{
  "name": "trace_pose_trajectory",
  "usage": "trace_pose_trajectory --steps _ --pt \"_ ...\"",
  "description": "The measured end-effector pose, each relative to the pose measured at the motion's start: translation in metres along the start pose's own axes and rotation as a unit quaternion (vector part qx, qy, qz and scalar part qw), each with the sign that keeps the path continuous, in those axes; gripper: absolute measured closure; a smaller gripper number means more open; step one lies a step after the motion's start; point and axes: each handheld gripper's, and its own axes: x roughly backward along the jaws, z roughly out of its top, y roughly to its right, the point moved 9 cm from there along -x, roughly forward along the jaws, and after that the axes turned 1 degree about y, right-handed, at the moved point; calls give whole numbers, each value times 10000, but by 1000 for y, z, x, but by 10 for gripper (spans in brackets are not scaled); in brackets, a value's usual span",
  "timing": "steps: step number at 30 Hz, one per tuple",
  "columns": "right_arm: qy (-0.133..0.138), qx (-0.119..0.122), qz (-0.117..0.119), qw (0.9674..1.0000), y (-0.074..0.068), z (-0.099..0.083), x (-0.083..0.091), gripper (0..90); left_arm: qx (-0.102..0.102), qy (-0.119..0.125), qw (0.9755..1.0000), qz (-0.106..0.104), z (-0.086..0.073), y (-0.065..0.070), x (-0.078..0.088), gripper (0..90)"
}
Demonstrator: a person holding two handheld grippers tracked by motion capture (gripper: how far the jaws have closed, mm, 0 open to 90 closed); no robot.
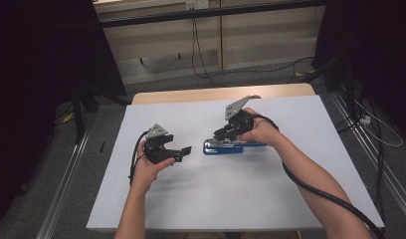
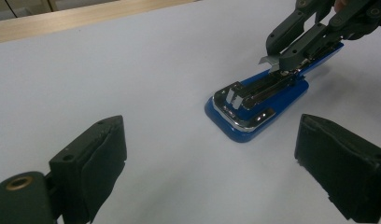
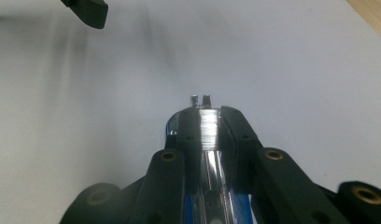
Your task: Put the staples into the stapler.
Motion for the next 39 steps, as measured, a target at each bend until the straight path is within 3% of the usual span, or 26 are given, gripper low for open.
trace_pose_trajectory --steps 39 --pt "-149 102 98 9998 0 -6 -21 790 35 -15 10000 -8 -1 -1 0 92"
